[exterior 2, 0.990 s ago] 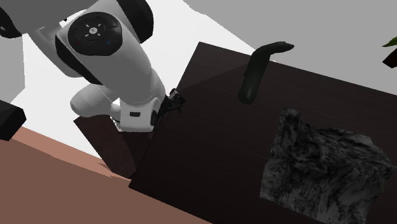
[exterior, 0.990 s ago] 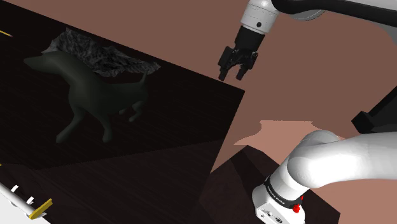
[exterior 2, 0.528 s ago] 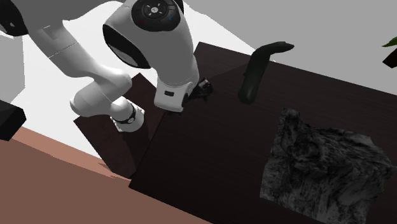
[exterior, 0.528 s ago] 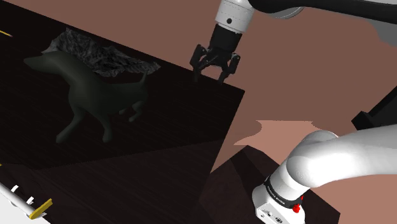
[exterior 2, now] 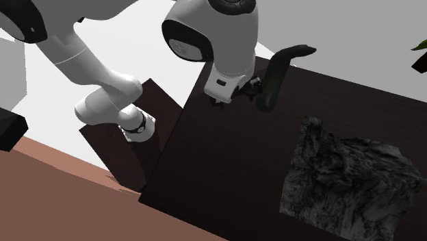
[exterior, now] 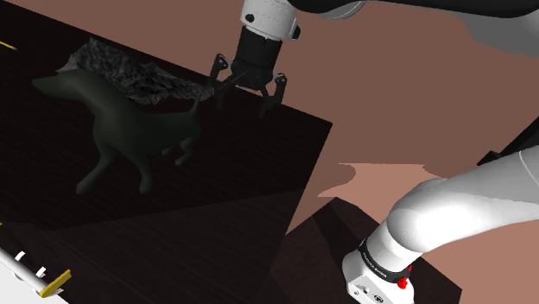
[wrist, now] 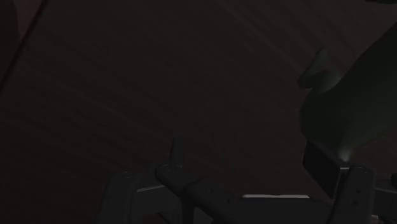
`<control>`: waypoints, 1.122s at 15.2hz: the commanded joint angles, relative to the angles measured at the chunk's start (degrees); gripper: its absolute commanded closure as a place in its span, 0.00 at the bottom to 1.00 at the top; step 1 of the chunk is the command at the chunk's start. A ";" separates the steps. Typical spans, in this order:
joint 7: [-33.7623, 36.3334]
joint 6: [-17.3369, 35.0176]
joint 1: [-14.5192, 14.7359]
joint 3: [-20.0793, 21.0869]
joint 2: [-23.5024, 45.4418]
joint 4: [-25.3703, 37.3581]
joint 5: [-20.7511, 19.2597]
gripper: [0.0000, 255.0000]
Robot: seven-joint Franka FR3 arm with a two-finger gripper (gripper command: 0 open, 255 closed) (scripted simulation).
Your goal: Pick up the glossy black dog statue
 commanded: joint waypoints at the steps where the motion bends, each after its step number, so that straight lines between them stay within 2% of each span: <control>1: 6.38 1.35 -1.40 3.39 4.49 3.75 -1.28 0.00; 4: 16.09 2.69 -3.10 8.40 11.70 9.87 -4.88 0.00; 7: 26.70 3.30 -3.75 13.07 20.44 16.99 -10.96 0.00; 8: 27.51 3.30 -3.52 13.18 21.15 17.55 -11.52 0.00; 15: 26.96 9.15 -3.27 13.07 20.74 11.37 -11.05 0.00; 17: 26.95 9.15 -3.28 13.07 20.74 11.37 -11.05 0.00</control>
